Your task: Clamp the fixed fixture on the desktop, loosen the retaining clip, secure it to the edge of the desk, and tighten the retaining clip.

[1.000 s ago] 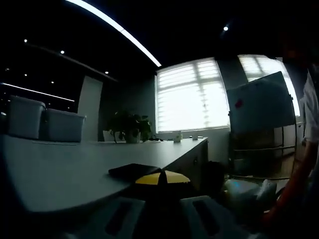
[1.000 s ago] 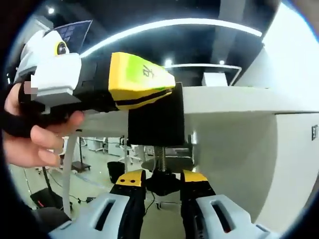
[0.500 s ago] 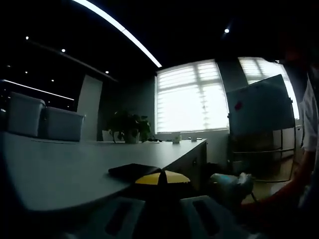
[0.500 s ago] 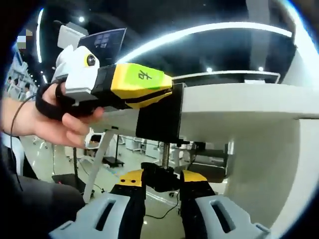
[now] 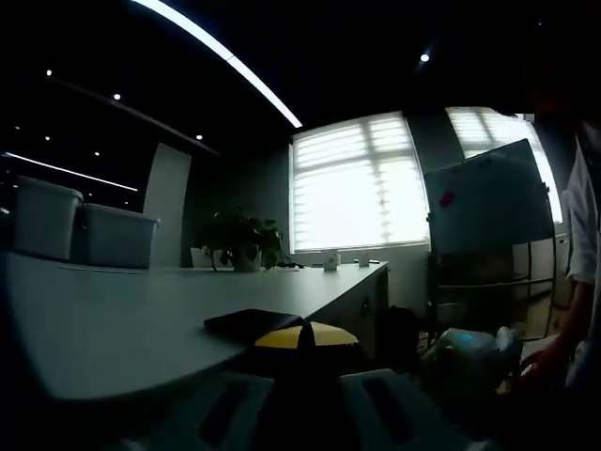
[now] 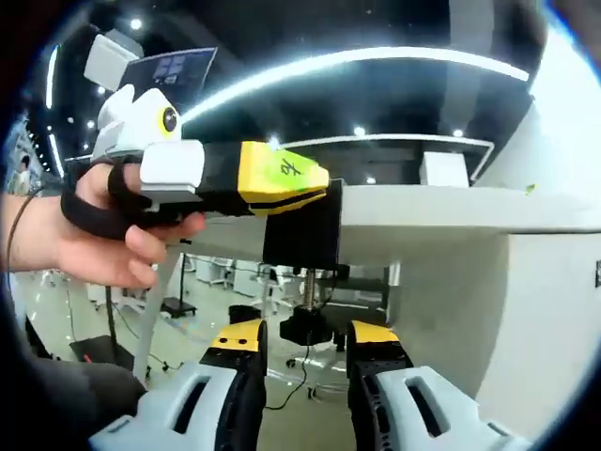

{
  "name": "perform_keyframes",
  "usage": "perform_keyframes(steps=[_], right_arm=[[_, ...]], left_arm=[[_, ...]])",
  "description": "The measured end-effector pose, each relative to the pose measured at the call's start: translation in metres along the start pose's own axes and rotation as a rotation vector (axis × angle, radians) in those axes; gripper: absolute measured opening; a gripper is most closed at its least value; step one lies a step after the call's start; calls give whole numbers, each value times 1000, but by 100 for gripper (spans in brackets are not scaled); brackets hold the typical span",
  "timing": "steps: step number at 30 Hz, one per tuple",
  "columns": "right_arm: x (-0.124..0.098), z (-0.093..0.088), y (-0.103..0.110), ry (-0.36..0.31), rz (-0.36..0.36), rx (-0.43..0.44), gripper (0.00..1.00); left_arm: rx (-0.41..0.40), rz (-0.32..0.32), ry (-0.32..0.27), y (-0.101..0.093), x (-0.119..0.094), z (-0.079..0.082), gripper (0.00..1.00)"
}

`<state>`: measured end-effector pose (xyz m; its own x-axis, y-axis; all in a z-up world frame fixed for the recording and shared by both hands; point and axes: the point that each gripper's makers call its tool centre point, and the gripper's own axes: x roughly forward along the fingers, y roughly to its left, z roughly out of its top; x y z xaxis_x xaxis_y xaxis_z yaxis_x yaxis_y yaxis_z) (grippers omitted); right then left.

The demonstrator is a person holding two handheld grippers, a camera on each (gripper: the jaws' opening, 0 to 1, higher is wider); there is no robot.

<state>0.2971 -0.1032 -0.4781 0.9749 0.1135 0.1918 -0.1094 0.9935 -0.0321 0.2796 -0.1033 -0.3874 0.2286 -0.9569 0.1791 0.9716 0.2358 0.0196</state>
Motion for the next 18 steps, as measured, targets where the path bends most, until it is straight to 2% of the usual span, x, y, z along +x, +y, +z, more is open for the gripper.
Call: perform_keyframes(steps=[2,4,6,8,11,14,18], right_arm=[[-6,0,4,11,-20,30,32],[-10,1,-1,31,-92,-4,32],[-5,4,3,15,-95,-13,32],[5,0,1,35,-107,-25,32],[16,2,-3,32,-136,5,32],[20,10,-1,28,-153,-25,32],[28,8,7,27,-163,-65,31]], left_arm=[[-4,-1,-8,0,0,0,1],[-12,-1,-22,1,-1,0,1],[-12,0,-29,0,-1,0,1],[-14,-1,-29,0,0,0,1],[-20,-10,-16,-2,3,-4,1],[-15,-18,-11,-3,4,-5,1],[-15,-31,-16,-4,4,-5,1]])
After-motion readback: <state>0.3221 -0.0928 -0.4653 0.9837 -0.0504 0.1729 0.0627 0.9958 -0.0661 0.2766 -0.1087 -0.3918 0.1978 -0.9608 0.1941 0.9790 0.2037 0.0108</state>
